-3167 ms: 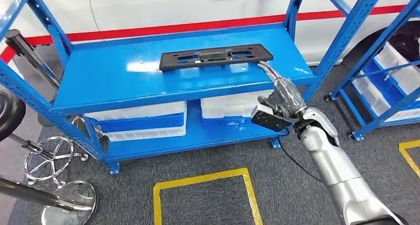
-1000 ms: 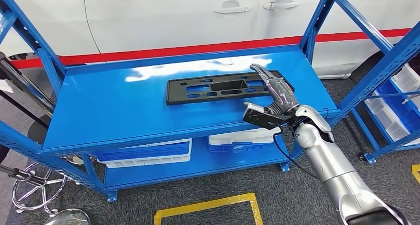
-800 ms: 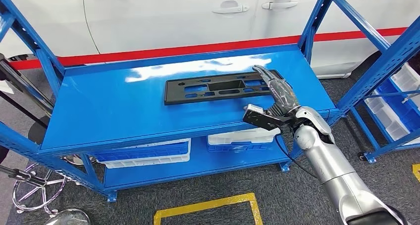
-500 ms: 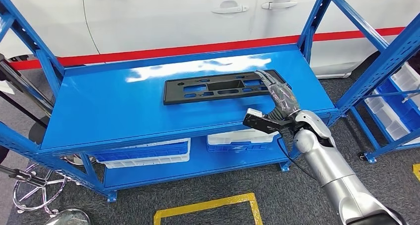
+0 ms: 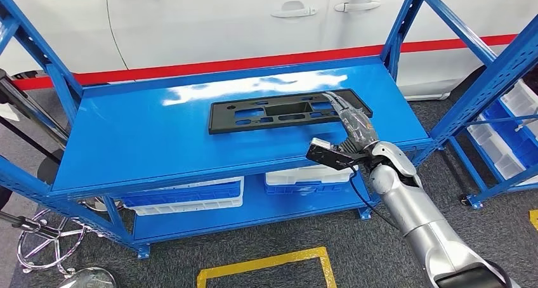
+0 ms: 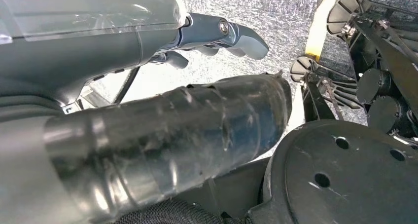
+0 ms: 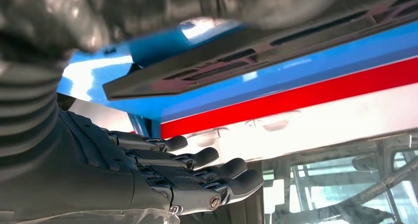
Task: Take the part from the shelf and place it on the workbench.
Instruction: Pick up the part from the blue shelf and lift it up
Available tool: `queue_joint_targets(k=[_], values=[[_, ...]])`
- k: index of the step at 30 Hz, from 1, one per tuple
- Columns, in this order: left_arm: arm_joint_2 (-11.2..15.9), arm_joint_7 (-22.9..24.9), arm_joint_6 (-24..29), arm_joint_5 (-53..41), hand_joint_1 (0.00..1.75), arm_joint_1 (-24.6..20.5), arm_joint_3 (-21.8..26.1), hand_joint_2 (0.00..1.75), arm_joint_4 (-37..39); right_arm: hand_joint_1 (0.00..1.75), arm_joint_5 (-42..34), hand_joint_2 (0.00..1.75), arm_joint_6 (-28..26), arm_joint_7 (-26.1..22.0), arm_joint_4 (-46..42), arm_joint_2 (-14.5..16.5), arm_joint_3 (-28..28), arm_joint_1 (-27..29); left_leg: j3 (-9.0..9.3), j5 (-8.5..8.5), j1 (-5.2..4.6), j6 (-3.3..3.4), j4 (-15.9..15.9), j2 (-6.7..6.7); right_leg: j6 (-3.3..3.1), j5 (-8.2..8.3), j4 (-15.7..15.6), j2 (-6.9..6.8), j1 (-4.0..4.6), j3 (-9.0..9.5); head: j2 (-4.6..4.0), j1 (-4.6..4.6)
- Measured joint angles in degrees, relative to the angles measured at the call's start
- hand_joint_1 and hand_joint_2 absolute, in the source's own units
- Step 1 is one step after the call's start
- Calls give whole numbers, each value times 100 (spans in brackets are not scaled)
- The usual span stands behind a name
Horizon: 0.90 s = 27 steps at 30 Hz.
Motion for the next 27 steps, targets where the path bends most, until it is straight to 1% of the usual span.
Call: queue_joint_targets(k=[7,10,12,13,14,15,16,17,18,19,20,21,22,23,24,25,26,27], values=[[81,-10,-134,21,0,9,-111,0,0,0,-52,0,69,-31,53,175,-10,-174,-8,-7,-25,10,19,-2,9,3,-6,-2,-18,-1,0,0],[118,-6,-153,21,0,10,-123,0,0,0,-63,0,93,-32,59,236,-10,-224,-14,-16,-41,35,25,-5,42,5,-19,-3,-43,4,0,0],[131,-4,-158,21,0,11,-128,0,0,0,-66,0,96,-32,61,266,-16,-262,19,12,-13,80,-42,-6,75,-24,0,-4,-49,9,0,1],[133,-3,-163,21,0,10,-131,0,0,0,-67,0,98,-33,66,276,-21,-284,42,32,4,110,-87,-5,86,-98,91,-3,-50,-24,0,1],[134,-3,-170,21,0,8,-135,0,0,0,-67,0,105,-36,72,283,-26,-303,62,52,22,137,-125,-4,95,-232,289,0,-54,-108,0,2],[138,-3,-179,21,0,7,-140,0,0,0,-68,0,115,-38,84,285,-30,-317,71,61,22,150,-141,-7,103,-415,609,2,-59,-253,0,2],[144,-3,-190,21,0,7,-146,0,0,0,-68,0,127,-40,99,287,-29,-324,70,64,22,158,-144,-16,111,-606,990,3,-62,-436,0,2],[151,-3,-198,21,0,7,-154,0,0,0,-68,0,139,-41,116,288,-29,-323,68,64,22,158,-141,-35,121,-735,1335,4,-68,-607,0,2],[156,-3,-208,21,0,7,-162,0,0,0,-68,0,148,-41,136,288,-30,-320,67,62,24,155,-135,-59,130,-762,1537,4,-77,-713,0,1],[158,-1,-217,21,0,7,-172,0,0,0,-68,0,156,-42,152,289,-30,-322,66,56,30,145,-121,-89,136,-659,1505,4,-90,-709,0,1],[159,1,-227,21,0,7,-181,0,0,0,-68,0,162,-42,163,290,-30,-330,66,45,40,127,-100,-123,142,-462,1256,11,-105,-598,0,1],[160,3,-235,21,0,6,-193,0,0,0,-68,0,168,-44,170,290,-30,-344,64,28,53,98,-69,-157,147,-254,866,47,-127,-421,0,1],[168,6,-240,21,0,4,-204,0,0,0,-68,0,176,-45,175,291,-30,-360,52,11,56,56,-32,-193,150,-105,507,110,-130,-252,0,3],[177,5,-244,22,0,2,-213,0,0,0,-69,0,183,-46,181,292,-30,-372,35,4,56,9,-6,-231,135,-26,262,156,-128,-141,0,1],[187,5,-246,22,0,2,-220,0,0,0,-70,0,189,-47,189,293,-29,-378,17,7,52,-36,10,-263,114,-14,147,191,-116,-96,0,0],[196,5,-247,22,0,6,-223,0,0,0,-71,0,194,-47,196,301,-30,-381,0,23,49,-81,7,-294,79,-20,146,189,-90,-102,0,-2],[198,5,-248,22,0,15,-229,0,0,0,-72,0,194,-47,201,310,-29,-384,-10,43,55,-118,-7,-324,33,-5,147,150,-87,-116,0,-4],[202,5,-248,22,0,25,-235,0,0,0,-72,0,193,-47,204,321,-30,-392,-23,39,65,-147,-2,-319,-11,14,132,113,-88,-120,0,-4]])
